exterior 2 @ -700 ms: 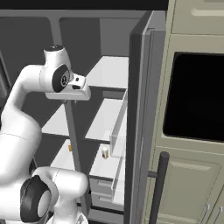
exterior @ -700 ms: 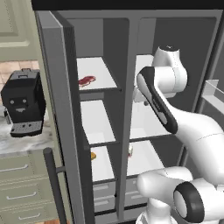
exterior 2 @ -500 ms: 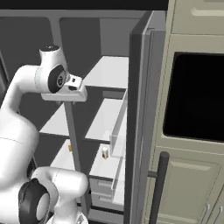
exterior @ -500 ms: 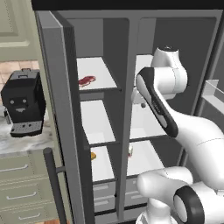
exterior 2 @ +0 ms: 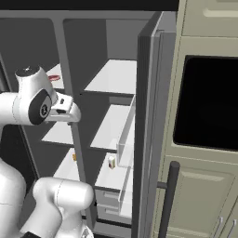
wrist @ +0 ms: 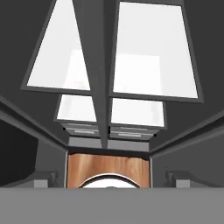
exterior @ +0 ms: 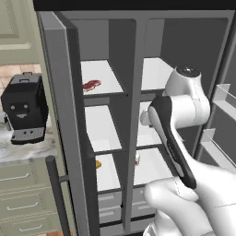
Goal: Pick up the frozen steak from the freezer, place it on any shelf in the fridge, and close the fridge and freezer doors when done.
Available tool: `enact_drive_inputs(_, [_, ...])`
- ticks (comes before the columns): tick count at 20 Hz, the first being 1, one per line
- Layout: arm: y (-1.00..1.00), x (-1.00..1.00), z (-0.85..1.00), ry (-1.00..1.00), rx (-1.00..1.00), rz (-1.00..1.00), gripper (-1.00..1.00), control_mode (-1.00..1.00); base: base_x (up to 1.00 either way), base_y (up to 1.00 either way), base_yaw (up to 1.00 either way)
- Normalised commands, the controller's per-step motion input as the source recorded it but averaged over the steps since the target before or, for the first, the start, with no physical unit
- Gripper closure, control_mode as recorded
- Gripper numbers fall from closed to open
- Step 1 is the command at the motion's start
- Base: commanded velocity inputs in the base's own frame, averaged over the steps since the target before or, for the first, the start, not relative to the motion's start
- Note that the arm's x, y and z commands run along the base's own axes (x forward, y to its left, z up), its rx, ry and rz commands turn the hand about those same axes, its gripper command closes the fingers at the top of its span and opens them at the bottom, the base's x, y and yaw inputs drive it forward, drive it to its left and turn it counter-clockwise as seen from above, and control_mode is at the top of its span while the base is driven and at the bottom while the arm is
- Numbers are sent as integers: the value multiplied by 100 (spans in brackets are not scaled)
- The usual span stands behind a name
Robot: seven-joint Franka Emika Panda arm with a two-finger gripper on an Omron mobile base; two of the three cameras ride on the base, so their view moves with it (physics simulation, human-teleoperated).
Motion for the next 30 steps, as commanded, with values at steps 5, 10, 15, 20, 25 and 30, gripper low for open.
enact_drive_inputs(5, [0,-13,-14,-5,5,-2,-100,-100,0,0,0])
enact_drive_inputs(10, [18,-2,0,0,0,0,-100,-100,0,0,0])
enact_drive_inputs(15, [0,0,0,0,0,0,-100,100,2,44,0])
enact_drive_inputs(20, [0,0,0,0,0,0,-100,100,10,43,-2])
enact_drive_inputs(25, [0,0,0,0,0,0,-100,100,29,15,-2])
enact_drive_inputs(30, [0,0,0,0,0,0,-100,100,41,7,-2])
